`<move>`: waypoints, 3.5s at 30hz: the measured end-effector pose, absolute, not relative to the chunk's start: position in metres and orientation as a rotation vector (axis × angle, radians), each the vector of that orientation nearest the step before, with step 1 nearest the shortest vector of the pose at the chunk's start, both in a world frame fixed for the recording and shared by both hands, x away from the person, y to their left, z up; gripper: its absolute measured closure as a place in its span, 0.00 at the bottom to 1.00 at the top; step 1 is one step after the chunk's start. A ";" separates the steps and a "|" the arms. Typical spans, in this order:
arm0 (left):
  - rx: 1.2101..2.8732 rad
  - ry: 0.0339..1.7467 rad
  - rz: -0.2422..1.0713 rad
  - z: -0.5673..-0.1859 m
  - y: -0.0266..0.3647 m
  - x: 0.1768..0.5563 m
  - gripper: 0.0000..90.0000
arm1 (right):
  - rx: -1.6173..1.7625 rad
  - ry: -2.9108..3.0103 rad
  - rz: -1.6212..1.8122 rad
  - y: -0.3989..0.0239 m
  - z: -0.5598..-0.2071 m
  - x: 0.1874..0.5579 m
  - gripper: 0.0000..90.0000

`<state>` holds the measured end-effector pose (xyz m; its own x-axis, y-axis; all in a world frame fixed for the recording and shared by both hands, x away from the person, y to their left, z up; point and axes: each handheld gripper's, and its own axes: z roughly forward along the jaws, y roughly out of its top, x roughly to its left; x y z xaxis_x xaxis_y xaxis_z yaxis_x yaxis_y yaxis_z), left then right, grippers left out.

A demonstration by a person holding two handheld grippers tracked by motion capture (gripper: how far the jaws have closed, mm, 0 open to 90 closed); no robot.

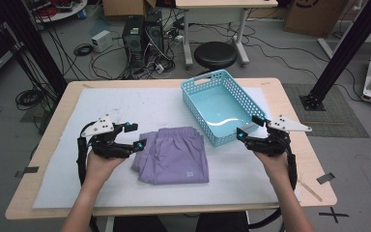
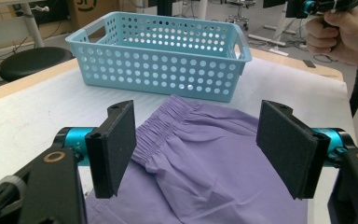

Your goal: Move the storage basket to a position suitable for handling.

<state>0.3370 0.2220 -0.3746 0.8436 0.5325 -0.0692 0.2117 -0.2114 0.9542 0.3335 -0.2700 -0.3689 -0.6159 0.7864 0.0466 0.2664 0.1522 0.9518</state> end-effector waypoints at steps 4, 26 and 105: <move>1.797 0.565 0.326 -0.375 0.221 0.337 0.32 | 1.018 1.956 1.477 -0.271 -0.369 0.333 0.23; 1.809 0.590 0.360 -0.377 0.226 0.337 0.32 | 1.169 1.827 1.464 -0.276 -0.377 0.333 0.23; 1.835 0.640 0.333 -0.390 0.227 0.339 0.32 | 1.298 1.738 1.003 -0.235 -0.416 0.332 0.33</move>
